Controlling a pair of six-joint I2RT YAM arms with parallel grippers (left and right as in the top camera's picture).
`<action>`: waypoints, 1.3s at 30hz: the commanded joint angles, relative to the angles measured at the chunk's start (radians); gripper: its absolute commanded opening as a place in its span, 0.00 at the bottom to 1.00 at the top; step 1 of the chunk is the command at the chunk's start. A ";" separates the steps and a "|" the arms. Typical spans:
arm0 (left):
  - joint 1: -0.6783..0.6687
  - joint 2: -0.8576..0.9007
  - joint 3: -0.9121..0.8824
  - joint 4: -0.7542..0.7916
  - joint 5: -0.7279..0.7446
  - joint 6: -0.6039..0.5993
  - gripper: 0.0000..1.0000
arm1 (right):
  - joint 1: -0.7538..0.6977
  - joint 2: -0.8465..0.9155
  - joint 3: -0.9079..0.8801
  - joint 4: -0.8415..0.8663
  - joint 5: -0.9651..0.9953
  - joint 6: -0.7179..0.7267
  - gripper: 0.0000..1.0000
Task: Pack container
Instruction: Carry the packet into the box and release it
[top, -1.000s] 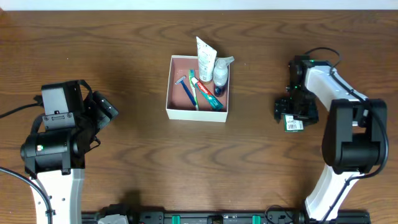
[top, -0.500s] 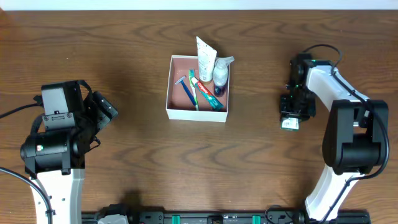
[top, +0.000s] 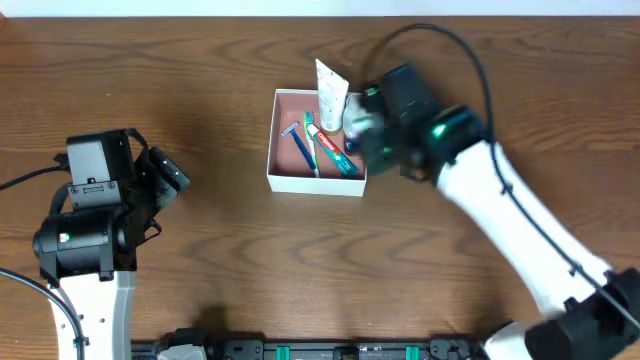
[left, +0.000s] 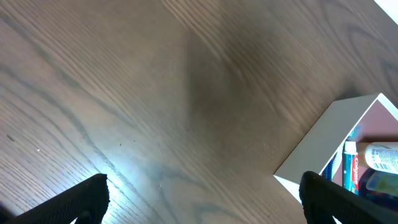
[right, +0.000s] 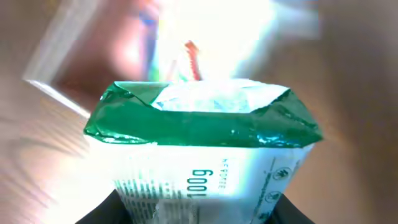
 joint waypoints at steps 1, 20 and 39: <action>0.004 0.005 -0.001 -0.003 -0.020 0.018 0.98 | 0.067 0.034 0.000 0.080 0.021 -0.059 0.31; 0.004 0.005 -0.001 -0.003 -0.020 0.018 0.98 | 0.104 0.381 0.000 0.447 -0.095 -0.062 0.35; 0.004 0.005 -0.001 -0.003 -0.020 0.018 0.98 | 0.121 0.044 0.020 0.244 -0.092 -0.063 0.94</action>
